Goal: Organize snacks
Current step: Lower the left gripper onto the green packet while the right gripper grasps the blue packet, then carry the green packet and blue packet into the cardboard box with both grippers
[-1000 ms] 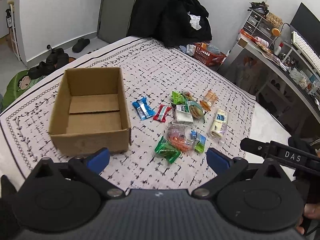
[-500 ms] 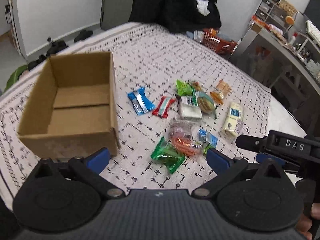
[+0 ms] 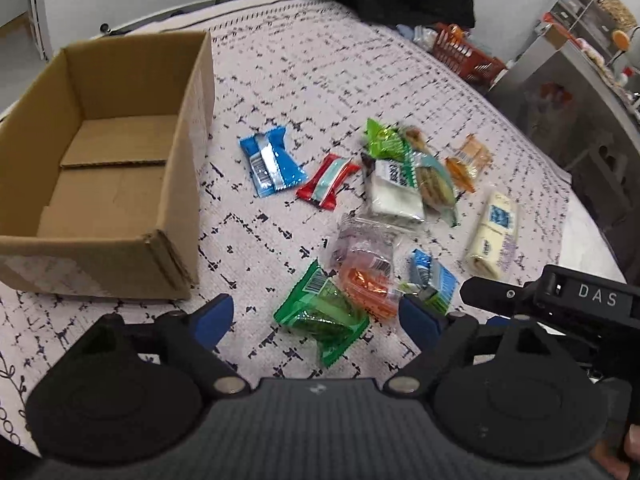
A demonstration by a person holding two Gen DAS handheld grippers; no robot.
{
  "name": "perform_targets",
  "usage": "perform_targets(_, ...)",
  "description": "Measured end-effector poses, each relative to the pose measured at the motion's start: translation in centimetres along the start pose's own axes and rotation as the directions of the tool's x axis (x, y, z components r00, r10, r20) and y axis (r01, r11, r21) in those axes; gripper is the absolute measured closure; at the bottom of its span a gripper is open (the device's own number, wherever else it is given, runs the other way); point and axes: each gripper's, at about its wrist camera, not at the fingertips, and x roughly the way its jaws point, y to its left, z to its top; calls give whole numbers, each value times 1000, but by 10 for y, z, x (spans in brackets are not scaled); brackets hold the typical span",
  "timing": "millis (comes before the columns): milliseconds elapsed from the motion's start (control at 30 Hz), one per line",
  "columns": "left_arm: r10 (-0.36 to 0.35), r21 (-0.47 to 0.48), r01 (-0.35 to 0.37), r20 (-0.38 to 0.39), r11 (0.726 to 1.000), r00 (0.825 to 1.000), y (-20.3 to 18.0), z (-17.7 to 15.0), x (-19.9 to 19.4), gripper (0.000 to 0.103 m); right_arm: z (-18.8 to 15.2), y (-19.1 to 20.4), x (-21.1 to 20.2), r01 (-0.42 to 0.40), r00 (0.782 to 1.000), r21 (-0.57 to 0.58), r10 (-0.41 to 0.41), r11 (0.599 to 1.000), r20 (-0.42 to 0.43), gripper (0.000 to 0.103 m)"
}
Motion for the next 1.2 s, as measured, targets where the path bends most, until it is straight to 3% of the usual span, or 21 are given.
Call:
perform_targets(500, 25, -15, -27, -80, 1000, 996, -8, 2, 40, 24, 13, 3, 33, 29, 998, 2, -29, 1000, -56, 47)
perform_targets(600, -2, -23, 0, -79, 1000, 997, -8, 1, 41, 39, 12, 1, 38, 5, 996, 14, -4, 1000, -87, 70)
perform_targets(667, -14, -26, 12, -79, 1000, 997, -9, 1, 40, 54, 10, 3, 37, 1, 997, -2, -1, 1000, -80, 72)
perform_targets(833, -16, -31, 14, -65, 999, 998, -9, 1, 32, 59, 7, 7, 32, 13, 998, -33, -15, 999, -56, 75)
perform_targets(933, -25, -34, 24, -51, 999, 998, -8, 3, 25, 70, 5, 6, 25, 16, 999, -29, -17, 999, -38, 76)
perform_targets(1200, -68, -44, 68, -1, 997, 998, -7, 9, -4, 77, -1, 12, 0, 25, 999, -43, -23, 999, 31, 77)
